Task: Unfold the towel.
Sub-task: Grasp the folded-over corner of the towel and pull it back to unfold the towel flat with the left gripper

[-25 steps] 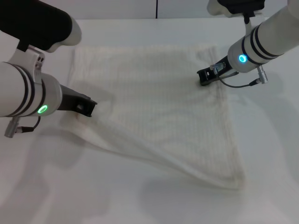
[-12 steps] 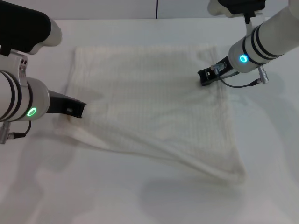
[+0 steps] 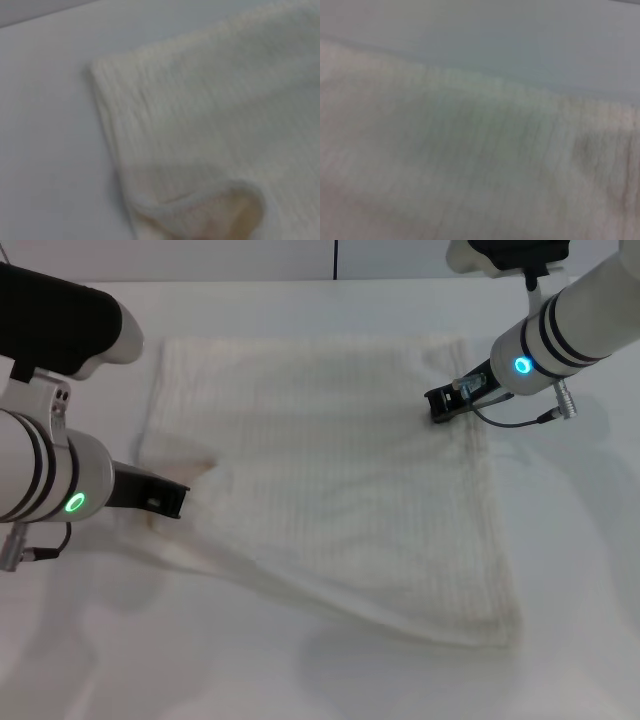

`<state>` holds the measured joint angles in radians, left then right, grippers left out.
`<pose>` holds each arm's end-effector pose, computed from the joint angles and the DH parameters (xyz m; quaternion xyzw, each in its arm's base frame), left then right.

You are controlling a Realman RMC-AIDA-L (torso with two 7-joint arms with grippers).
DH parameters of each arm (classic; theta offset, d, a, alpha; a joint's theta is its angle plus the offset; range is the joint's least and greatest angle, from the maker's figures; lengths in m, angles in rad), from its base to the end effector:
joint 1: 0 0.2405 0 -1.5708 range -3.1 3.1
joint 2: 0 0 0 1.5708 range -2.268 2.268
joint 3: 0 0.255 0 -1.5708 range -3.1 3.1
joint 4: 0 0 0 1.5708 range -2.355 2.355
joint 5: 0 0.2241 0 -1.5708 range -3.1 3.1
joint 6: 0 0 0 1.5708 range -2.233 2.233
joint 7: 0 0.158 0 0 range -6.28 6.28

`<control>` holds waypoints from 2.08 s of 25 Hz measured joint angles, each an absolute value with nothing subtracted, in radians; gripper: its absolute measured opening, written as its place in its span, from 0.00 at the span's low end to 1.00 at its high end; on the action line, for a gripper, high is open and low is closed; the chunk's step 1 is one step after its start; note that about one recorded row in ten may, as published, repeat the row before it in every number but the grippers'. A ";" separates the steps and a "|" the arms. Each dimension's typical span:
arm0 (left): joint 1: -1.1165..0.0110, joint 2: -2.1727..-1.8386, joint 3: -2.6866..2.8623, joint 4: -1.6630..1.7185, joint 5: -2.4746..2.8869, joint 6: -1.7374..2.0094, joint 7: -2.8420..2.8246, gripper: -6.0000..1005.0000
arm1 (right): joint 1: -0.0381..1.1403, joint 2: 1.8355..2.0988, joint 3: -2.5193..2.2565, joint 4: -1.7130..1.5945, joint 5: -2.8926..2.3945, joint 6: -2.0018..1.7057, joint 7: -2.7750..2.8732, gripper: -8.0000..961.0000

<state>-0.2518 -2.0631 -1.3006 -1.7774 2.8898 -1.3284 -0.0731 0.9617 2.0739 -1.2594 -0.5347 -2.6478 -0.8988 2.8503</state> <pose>-0.1776 0.3207 -0.0233 -0.8290 -0.4143 0.1227 0.3551 0.2154 0.4577 -0.0729 -0.8130 0.4945 -0.0966 0.2919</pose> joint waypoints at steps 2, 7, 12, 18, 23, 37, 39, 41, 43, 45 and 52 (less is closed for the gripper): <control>-0.251 -2.063 -1.297 -1.774 2.890 -1.330 -0.073 0.06 | 0.962 2.074 -1.259 -0.535 -2.648 -0.899 2.849 0.01; -0.251 -2.061 -1.293 -1.760 2.892 -1.344 -0.066 0.16 | 0.962 2.074 -1.257 -0.535 -2.648 -0.899 2.838 0.01; -0.252 -2.053 -1.307 -1.765 2.893 -1.400 -0.064 0.26 | 0.962 2.074 -1.256 -0.535 -2.648 -0.900 2.837 0.01; -0.252 -2.047 -1.312 -1.783 2.893 -1.451 -0.061 0.43 | 0.962 2.074 -1.257 -0.535 -2.648 -0.899 2.837 0.01; -0.258 -2.056 -1.306 -1.846 2.893 -1.417 -0.020 0.46 | 0.962 2.074 -1.257 -0.535 -2.648 -0.899 2.836 0.01; -0.378 -2.065 -1.280 -1.641 2.891 -1.273 -0.017 0.46 | 0.954 2.074 -1.256 -0.536 -2.643 -0.904 2.836 0.01; -0.367 -2.057 -1.314 -1.607 2.892 -1.321 -0.010 0.46 | 0.953 2.074 -1.255 -0.536 -2.643 -0.906 2.836 0.01; -0.355 -2.051 -1.340 -1.619 2.893 -1.369 -0.003 0.46 | 0.953 2.074 -1.253 -0.538 -2.643 -0.907 2.836 0.01; -0.351 -2.049 -1.347 -1.622 2.893 -1.393 0.000 0.46 | 0.953 2.074 -1.253 -0.538 -2.643 -0.907 2.836 0.01; -0.346 -2.048 -1.351 -1.628 2.893 -1.412 0.001 0.46 | 0.952 2.074 -1.251 -0.542 -2.643 -0.908 2.836 0.01; -0.310 -2.043 -1.357 -1.733 2.893 -1.422 0.017 0.49 | 0.889 2.079 -1.257 -0.680 -2.642 -0.925 2.839 0.01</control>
<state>-0.3104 -2.0434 -1.3574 -1.7326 2.8933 -1.4215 0.0169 0.8892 2.0787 -1.2571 -0.6799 -2.6423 -0.9246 2.8394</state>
